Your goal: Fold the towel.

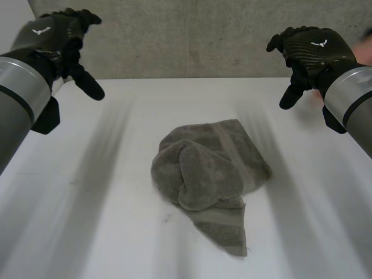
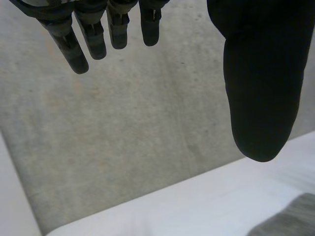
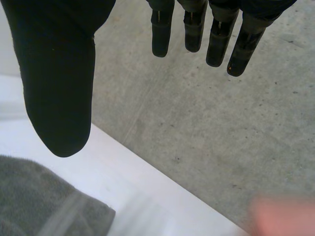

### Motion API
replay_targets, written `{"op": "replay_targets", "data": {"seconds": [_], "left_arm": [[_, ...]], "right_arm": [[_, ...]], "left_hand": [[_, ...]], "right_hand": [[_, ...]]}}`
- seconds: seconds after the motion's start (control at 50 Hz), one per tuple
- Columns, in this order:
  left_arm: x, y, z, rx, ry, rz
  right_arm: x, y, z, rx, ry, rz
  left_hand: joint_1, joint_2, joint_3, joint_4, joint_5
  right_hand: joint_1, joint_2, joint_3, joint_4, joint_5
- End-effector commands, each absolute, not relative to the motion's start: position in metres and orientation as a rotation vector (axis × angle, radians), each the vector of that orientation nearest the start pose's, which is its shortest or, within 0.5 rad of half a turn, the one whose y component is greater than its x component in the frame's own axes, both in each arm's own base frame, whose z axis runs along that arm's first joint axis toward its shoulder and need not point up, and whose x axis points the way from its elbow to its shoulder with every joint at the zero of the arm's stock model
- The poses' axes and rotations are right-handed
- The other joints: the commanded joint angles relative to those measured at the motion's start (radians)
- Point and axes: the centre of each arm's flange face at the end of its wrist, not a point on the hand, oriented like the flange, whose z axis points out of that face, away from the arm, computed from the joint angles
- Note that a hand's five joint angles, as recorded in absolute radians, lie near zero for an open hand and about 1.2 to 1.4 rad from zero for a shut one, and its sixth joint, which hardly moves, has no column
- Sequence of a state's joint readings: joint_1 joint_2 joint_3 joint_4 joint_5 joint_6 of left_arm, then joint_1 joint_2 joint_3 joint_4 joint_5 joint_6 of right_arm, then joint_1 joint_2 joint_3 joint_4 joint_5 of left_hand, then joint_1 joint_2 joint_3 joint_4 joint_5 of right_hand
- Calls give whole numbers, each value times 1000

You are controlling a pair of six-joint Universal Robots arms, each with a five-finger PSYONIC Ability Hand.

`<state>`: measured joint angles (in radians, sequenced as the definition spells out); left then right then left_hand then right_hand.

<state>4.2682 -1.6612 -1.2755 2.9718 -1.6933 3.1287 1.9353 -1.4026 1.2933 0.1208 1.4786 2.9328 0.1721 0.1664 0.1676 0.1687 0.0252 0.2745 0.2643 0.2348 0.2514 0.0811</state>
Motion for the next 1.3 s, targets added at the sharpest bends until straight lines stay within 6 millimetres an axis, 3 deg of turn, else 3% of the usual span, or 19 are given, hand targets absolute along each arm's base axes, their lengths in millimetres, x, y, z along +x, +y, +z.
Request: {"op": "replay_targets", "data": {"seconds": [0.02,0.14,0.22,0.38,0.46,0.56,0.6,0.62,0.66,0.7,0.82,0.9,1.04,1.08,1.1,1.12,1.18,1.22,1.3], "left_arm": [[-268,-251,322,582,2505,-2331],[-286,-274,261,641,2700,-2104],[-296,-286,228,586,2807,-2001],[-334,-301,156,476,3045,-1824],[-339,-303,142,479,3047,-1794],[-340,-308,136,430,2993,-1798],[-341,-307,142,410,2945,-1831],[-341,-307,143,409,2945,-1831],[-343,-306,151,422,2908,-1856],[-346,-301,154,465,2898,-1851],[-359,-267,164,735,2862,-1764],[-362,-251,166,944,2799,-1672],[-363,-226,171,1228,2669,-1537],[-362,-224,172,1229,2672,-1532],[-361,-222,171,1234,2677,-1521],[-361,-222,171,1234,2677,-1521],[-358,-217,175,1239,2677,-1521],[-354,-212,185,1238,2673,-1540],[-351,-201,194,1272,2685,-1546]], "right_arm": [[255,-274,316,-910,2048,-2106],[270,-271,287,-1066,2123,-1946],[301,-277,256,-1001,2083,-1733],[324,-296,195,-860,2101,-1419],[326,-298,176,-844,2138,-1357],[326,-300,145,-830,2210,-1286],[324,-302,133,-816,2269,-1279],[324,-302,133,-816,2269,-1279],[318,-304,132,-791,2322,-1307],[313,-304,136,-786,2346,-1332],[300,-279,190,-808,2274,-1430],[296,-253,195,-931,2254,-1344],[274,-180,188,-1224,2332,-744],[273,-178,189,-1250,2326,-735],[272,-183,190,-1257,2328,-762],[272,-183,190,-1257,2328,-762],[263,-207,200,-1205,2341,-933],[250,-235,221,-1120,2339,-1170],[248,-245,235,-1038,2310,-1295]], "left_hand": [[33,38,37,36,5],[62,68,66,65,34],[94,100,99,98,67],[83,88,87,86,55],[132,138,137,136,105],[514,520,519,518,486],[868,874,873,872,840],[869,875,874,873,842],[1067,1073,1072,1071,1040],[1197,1203,1201,1200,1169],[1224,1230,1229,1228,1196],[1224,1230,1229,1228,1196],[1178,1183,1182,1181,1150],[1105,1111,1109,1108,1077],[970,976,975,974,943],[969,975,974,973,941],[593,599,598,597,566],[360,365,364,363,332],[174,180,179,178,147]], "right_hand": [[-100,-90,-60,-77,-81],[-100,-90,-60,-77,-81],[-100,-90,-60,-77,-81],[-100,-90,-60,-77,-81],[-100,-90,-60,-77,-81],[-100,-90,-60,-77,-81],[286,297,326,310,305],[289,299,329,312,308],[917,927,956,940,935],[1120,1130,1159,1143,1139],[1122,1132,1161,1145,1141],[1122,1132,1161,1145,1141],[1122,1132,1161,1145,1141],[1047,1057,1087,1070,1066],[584,595,624,607,603],[580,590,619,603,599],[395,405,434,418,414],[44,54,84,67,63],[48,58,88,71,67]]}}
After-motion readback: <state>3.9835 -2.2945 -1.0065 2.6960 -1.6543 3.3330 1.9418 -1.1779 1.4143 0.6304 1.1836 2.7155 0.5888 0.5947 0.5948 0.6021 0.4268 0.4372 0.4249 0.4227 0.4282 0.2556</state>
